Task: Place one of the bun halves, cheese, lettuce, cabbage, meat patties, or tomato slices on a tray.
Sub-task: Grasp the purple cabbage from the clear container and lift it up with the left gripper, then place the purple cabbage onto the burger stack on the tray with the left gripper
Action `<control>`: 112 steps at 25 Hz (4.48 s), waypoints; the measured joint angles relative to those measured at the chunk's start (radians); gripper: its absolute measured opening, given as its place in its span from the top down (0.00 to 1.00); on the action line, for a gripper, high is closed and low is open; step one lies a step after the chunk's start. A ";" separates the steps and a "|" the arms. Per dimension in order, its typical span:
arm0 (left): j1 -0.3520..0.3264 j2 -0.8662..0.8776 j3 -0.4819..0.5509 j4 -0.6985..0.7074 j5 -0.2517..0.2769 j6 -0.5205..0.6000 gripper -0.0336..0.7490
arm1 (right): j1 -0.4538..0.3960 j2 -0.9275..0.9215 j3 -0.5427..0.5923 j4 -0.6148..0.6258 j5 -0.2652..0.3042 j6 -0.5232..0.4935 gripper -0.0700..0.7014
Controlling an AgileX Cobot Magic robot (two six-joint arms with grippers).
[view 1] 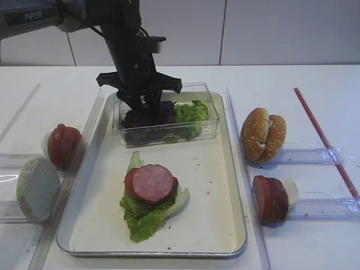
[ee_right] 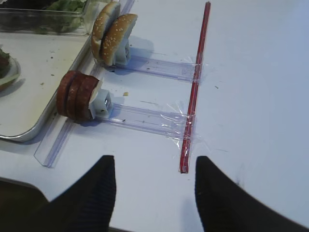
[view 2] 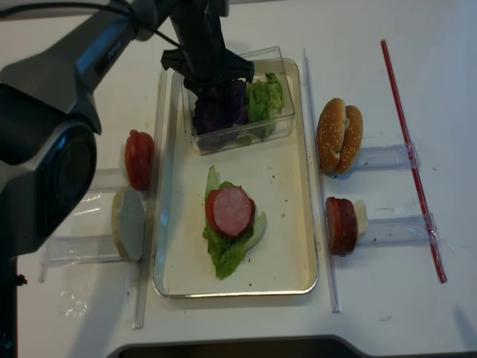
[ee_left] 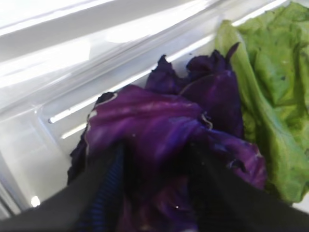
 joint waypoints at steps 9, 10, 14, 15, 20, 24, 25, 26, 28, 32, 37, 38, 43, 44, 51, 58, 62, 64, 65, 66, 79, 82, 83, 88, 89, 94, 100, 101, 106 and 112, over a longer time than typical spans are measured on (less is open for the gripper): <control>0.000 0.000 -0.002 -0.002 -0.002 0.001 0.77 | 0.000 0.000 0.000 0.000 0.000 0.002 0.40; 0.000 0.000 -0.002 0.000 -0.004 0.001 0.77 | 0.000 0.000 0.000 0.000 0.000 0.002 0.40; 0.000 -0.010 -0.002 0.004 -0.004 0.001 0.80 | 0.000 0.000 0.000 0.000 0.000 0.002 0.40; 0.000 -0.013 -0.002 0.006 -0.002 0.001 0.80 | 0.000 0.000 0.000 0.000 0.000 0.002 0.40; 0.000 -0.038 -0.002 0.010 0.000 0.001 0.81 | 0.000 0.000 0.000 0.000 0.000 0.006 0.40; 0.000 -0.063 -0.002 0.010 0.002 0.001 0.81 | 0.000 0.000 0.000 0.000 0.000 0.006 0.40; 0.000 -0.065 0.000 0.010 0.002 0.001 0.82 | 0.000 0.000 0.000 0.000 0.000 0.006 0.40; 0.000 -0.066 0.000 0.010 0.002 0.001 0.83 | 0.000 0.000 0.000 0.000 0.000 0.006 0.40; 0.000 -0.067 0.000 0.010 0.002 0.001 0.85 | 0.000 0.000 0.000 0.000 0.000 0.006 0.40; 0.000 -0.067 0.000 0.010 0.004 0.001 0.88 | 0.000 0.000 0.000 0.000 0.000 0.006 0.40; 0.000 -0.083 0.000 0.010 0.004 0.001 0.88 | 0.000 0.000 0.000 0.000 0.000 0.006 0.40; 0.000 -0.093 0.000 0.010 0.004 0.001 0.88 | 0.000 0.000 0.000 0.000 0.000 0.006 0.40; 0.000 -0.152 0.000 -0.002 0.008 -0.004 0.88 | 0.000 0.000 0.000 0.000 0.000 0.006 0.40; 0.000 -0.166 0.004 -0.007 0.008 -0.012 0.88 | 0.000 0.000 0.000 0.000 0.000 0.006 0.40; -0.022 -0.293 0.107 -0.015 0.010 -0.051 0.88 | 0.000 0.000 0.000 0.000 0.000 0.006 0.40; -0.067 -0.445 0.248 -0.015 0.016 -0.074 0.88 | 0.000 0.000 0.000 0.000 0.000 0.006 0.40; -0.094 -0.517 0.312 -0.015 0.018 -0.078 0.88 | 0.000 0.000 0.000 0.000 0.000 0.006 0.40; -0.111 -0.548 0.349 -0.015 0.018 -0.082 0.88 | 0.000 0.000 0.000 0.000 0.000 0.006 0.40; -0.122 -0.563 0.367 -0.015 0.018 -0.083 0.88 | 0.000 0.000 0.000 0.000 0.000 0.006 0.40; -0.135 -0.576 0.388 -0.015 0.018 -0.087 0.88 | 0.000 0.000 0.000 0.000 0.000 0.006 0.40; -0.237 -0.593 0.556 0.014 0.014 -0.107 0.88 | 0.000 0.000 0.000 0.000 0.000 0.004 0.40; -0.237 -0.566 0.556 0.021 0.010 -0.111 0.88 | 0.000 0.000 0.000 0.000 0.000 0.004 0.40; -0.237 -0.555 0.556 0.021 0.010 -0.111 0.88 | 0.000 0.000 0.000 0.000 0.000 0.004 0.40; -0.237 -0.499 0.556 0.020 0.005 -0.111 0.88 | 0.000 0.000 0.000 0.000 0.000 0.004 0.40; -0.237 -0.489 0.557 0.020 0.002 -0.111 0.88 | 0.000 0.000 0.000 0.000 0.000 0.004 0.40; -0.237 -0.470 0.557 0.020 -0.001 -0.111 0.88 | 0.000 0.000 0.000 0.000 0.000 0.000 0.40; -0.237 -0.467 0.557 0.011 -0.001 -0.111 0.88 | 0.000 0.000 0.000 0.000 0.000 0.000 0.40; -0.237 -0.465 0.557 0.011 -0.001 -0.111 0.88 | 0.000 0.000 0.000 0.000 0.000 0.000 0.40; -0.237 -0.466 0.557 0.011 -0.001 -0.111 0.88 | 0.000 0.000 0.000 0.000 0.000 0.000 0.40; -0.237 -0.466 0.557 0.011 -0.001 -0.111 0.88 | 0.000 0.000 0.000 0.000 0.000 0.002 0.40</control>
